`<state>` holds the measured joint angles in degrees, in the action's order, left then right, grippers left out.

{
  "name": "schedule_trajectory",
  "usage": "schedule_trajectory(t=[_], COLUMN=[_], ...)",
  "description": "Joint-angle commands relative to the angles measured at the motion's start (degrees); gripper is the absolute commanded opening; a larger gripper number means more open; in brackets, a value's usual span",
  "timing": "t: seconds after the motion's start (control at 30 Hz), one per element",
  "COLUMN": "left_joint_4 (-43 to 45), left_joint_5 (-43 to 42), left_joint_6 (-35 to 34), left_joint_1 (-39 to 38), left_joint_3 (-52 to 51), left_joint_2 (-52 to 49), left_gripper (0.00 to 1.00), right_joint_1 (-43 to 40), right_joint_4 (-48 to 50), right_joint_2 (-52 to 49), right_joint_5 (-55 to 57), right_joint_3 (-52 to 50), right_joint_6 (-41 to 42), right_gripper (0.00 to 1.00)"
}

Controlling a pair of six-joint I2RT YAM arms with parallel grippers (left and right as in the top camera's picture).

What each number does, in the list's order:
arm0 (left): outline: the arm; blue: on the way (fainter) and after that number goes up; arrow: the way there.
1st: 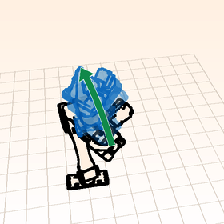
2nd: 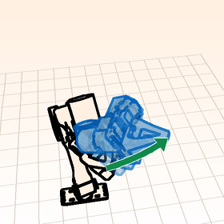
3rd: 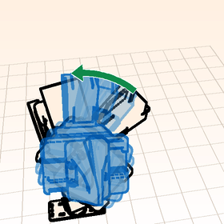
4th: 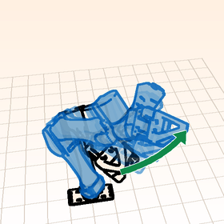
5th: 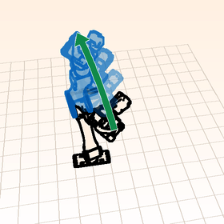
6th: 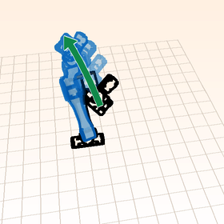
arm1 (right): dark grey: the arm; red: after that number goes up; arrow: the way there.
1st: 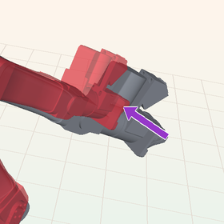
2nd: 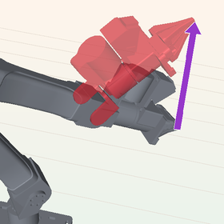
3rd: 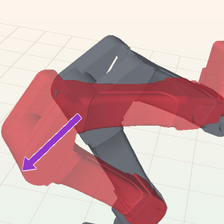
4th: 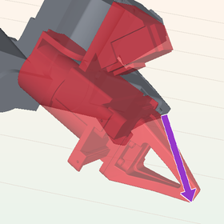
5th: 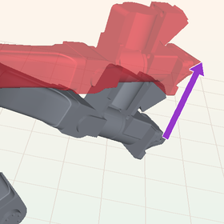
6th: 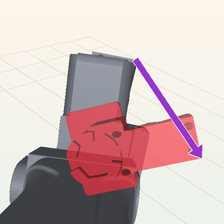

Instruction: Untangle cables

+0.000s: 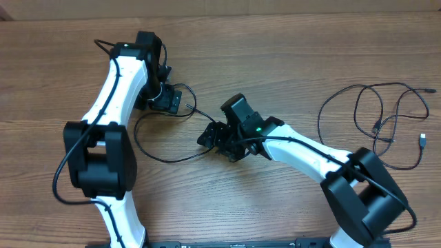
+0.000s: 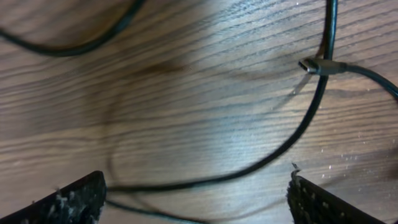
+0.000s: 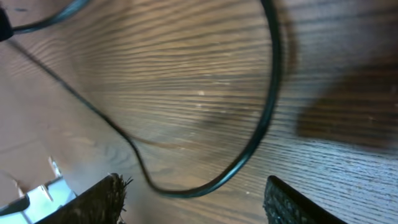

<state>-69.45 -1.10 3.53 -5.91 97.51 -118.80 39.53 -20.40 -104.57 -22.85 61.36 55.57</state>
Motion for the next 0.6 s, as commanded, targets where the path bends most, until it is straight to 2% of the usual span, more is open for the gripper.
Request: schedule_trajectory(t=[0.0, 0.13, 0.33, 0.43, 0.57], left_joint_4=[0.26, 0.07, 0.04, -0.28, -0.55], left_joint_5=[-3.67, -7.65, -12.55, -12.5, -12.5], left_joint_6=[1.16, -0.31, -2.51, -3.1, -3.15], left_joint_1=[-0.13, -0.13, -0.13, -0.13, -0.13], left_joint_3=[0.83, 0.83, 0.83, 0.83, 0.83], left_joint_2=[-2.64, -3.76, -3.76, -3.76, -3.76], left_gripper=[0.91, 0.87, 0.78, 0.75, 0.69], right_joint_1=[0.26, 0.26, 0.28, 0.26, 0.26], right_joint_4=[0.61, 0.66, 0.42, 0.42, 0.42], right_joint_2=[-0.68, -0.7, -0.96, -0.96, -0.96], right_joint_5=[3.08, 4.44, 4.63, 4.63, 4.68], right_joint_3=[-0.79, -0.94, -0.98, -0.98, -0.98], right_joint_6=[4.92, 6.01, 5.99, 5.99, 5.97], right_gripper=[0.67, 0.41, 0.11, 0.04, 0.04])
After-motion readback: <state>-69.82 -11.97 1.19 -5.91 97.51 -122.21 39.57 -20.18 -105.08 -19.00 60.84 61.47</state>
